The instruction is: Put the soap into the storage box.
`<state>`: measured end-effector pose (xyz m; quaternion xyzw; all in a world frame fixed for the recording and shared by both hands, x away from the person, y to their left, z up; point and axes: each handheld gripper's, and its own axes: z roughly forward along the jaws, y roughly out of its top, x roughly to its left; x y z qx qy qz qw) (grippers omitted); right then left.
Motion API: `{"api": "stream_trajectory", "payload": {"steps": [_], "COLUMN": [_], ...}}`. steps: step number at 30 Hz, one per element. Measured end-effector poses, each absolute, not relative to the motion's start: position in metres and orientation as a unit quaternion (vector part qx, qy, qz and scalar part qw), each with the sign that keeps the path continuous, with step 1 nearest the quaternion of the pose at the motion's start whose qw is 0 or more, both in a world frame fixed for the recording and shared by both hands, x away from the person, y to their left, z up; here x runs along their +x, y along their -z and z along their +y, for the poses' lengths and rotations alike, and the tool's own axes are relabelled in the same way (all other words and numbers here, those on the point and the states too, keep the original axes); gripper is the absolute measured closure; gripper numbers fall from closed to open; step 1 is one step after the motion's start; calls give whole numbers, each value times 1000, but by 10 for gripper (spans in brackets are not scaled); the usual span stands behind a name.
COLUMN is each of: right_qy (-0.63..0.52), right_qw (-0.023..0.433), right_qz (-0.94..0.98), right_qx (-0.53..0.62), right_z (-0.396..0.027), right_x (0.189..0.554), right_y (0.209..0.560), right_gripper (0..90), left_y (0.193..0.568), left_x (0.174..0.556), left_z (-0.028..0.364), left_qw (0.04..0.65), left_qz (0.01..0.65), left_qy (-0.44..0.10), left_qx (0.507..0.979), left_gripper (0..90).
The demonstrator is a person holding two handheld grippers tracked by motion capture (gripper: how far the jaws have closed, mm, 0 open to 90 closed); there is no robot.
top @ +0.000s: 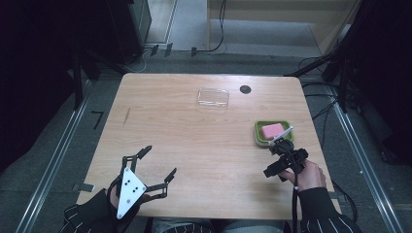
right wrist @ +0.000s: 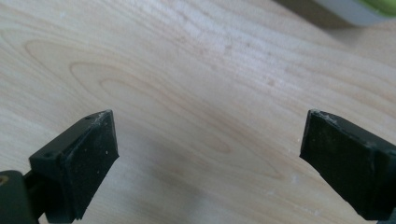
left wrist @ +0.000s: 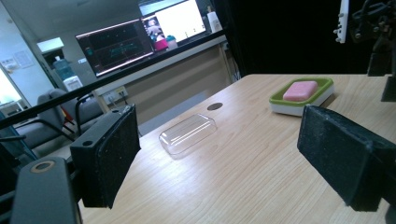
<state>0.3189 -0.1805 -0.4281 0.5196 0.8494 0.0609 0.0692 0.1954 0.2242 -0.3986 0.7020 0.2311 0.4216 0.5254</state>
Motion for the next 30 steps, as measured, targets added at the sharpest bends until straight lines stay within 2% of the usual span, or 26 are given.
{"api": "stream_trajectory", "payload": {"steps": [30], "right_qy": [-4], "right_qw": [42], "right_qz": [859], "right_qx": [510], "right_z": [-196], "right_x": [269], "right_y": [460], "right_gripper": [64], "left_y": [399], "left_x": [196], "left_z": [223], "left_qw": [525], "left_qz": [233], "left_qy": [-422], "left_qx": [702], "left_gripper": [136]}}
